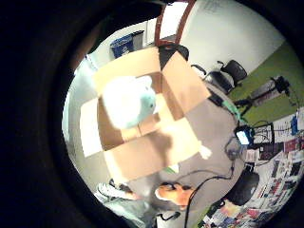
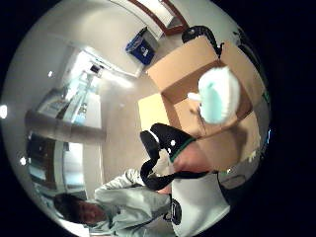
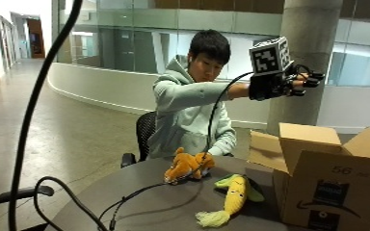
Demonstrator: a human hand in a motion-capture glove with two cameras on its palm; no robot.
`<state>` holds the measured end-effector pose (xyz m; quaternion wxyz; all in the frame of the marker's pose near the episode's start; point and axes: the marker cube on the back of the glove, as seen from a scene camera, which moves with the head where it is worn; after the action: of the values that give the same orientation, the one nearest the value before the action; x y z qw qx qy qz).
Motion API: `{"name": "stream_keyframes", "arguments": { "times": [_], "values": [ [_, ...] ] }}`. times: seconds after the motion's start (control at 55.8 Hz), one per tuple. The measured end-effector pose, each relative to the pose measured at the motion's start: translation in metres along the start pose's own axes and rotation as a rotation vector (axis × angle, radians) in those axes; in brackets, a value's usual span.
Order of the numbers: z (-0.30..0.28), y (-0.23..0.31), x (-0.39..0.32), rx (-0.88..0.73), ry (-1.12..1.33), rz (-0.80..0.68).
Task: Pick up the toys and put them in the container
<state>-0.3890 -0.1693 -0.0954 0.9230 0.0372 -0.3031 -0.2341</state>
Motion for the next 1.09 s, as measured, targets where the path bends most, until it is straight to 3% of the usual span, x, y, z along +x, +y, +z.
{"name": "stream_keyframes", "arguments": {
  "times": [0.072,0.143,0.215,0.287,0.376,0.484,0.591,0.681,0.824,0.986,1.093],
  "values": [
    [-0.001,0.013,-0.001,-0.003,0.022,-0.039],
    [-0.010,0.033,0.004,0.014,0.088,-0.185],
    [-0.025,0.049,0.013,0.062,0.141,-0.124],
    [-0.046,0.052,0.081,0.108,0.321,-0.084],
    [-0.049,0.130,0.056,0.034,0.226,-0.330],
    [-0.024,0.198,0.065,-0.028,0.312,-0.200],
    [0.022,0.253,0.085,-0.175,0.209,-0.172],
    [0.073,0.281,0.111,-0.315,0.167,-0.111],
    [0.153,0.317,0.145,-0.527,0.330,-0.035],
    [0.172,0.328,0.142,-0.370,0.263,-0.024],
    [0.177,0.334,0.133,-0.420,0.155,-0.002]
  ]
}}
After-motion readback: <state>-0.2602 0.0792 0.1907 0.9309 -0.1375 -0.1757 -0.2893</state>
